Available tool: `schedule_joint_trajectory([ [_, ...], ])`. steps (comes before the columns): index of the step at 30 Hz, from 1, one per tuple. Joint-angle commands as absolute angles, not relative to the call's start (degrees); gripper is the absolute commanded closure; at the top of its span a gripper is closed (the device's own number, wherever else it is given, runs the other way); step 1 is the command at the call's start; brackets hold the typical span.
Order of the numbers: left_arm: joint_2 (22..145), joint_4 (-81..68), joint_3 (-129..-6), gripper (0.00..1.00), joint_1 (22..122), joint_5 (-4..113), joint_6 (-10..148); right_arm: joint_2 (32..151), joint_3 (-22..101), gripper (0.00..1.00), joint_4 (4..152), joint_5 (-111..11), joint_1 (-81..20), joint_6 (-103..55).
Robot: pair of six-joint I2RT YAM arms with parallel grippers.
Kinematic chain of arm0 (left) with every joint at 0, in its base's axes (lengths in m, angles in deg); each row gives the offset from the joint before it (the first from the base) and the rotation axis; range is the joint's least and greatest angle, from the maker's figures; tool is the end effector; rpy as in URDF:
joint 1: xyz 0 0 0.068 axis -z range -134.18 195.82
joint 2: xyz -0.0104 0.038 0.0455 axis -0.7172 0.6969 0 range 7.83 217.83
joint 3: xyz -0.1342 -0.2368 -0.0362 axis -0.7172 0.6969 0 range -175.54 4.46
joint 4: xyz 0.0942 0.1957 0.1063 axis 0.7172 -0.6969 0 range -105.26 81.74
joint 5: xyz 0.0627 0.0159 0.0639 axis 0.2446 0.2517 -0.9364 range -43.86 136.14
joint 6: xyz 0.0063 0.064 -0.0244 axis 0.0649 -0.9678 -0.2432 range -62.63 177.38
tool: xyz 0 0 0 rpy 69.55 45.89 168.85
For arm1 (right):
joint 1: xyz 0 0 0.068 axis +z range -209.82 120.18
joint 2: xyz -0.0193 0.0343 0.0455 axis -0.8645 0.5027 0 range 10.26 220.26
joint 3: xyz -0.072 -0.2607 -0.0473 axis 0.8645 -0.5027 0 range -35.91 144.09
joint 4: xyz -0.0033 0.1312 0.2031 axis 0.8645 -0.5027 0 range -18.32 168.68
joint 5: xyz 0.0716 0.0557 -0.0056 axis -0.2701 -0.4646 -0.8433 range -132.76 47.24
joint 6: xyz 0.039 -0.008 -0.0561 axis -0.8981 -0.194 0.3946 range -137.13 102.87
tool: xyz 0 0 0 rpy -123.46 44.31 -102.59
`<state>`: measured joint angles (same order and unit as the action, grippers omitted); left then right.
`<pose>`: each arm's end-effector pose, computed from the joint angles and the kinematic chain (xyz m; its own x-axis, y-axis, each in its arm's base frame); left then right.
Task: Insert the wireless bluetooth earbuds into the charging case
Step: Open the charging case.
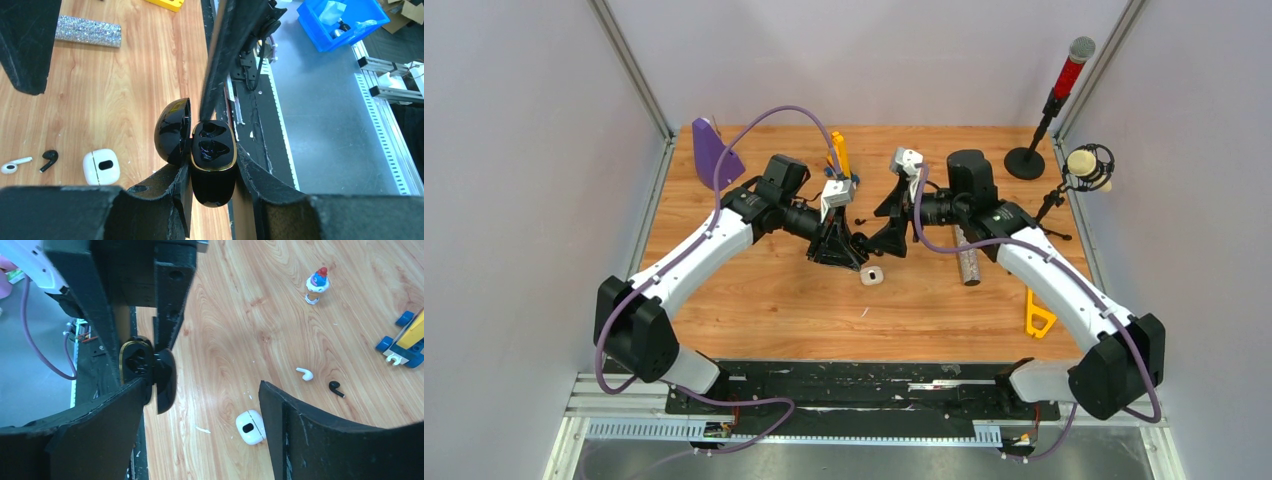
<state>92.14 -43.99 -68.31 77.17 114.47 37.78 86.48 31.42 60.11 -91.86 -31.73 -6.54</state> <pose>0.2202 -0.1945 0.3226 -0.3461 0.3558 -0.8681 0.8987 -0.1401 -0.4156 0.2317 0.1714 0.3455 -0.2346 -0.2615 -0.9363 -0.9594 0.2174 0.1796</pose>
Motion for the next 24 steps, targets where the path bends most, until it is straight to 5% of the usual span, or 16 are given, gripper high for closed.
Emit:
schedule_joint_trajectory([
  [1,90.3,-42.7,-68.3,0.96,76.2,114.4,37.9,81.9,33.6,0.12,59.7,-96.2,-31.5,-5.7],
  [13,87.8,-34.3,-66.2,0.99,69.4,114.4,44.1,81.0,33.4,0.06,60.0,-87.4,-33.9,-4.9],
  [24,81.8,-29.4,-60.1,0.97,61.9,123.2,41.3,106.7,44.4,0.13,55.8,-71.2,-34.5,-0.6],
])
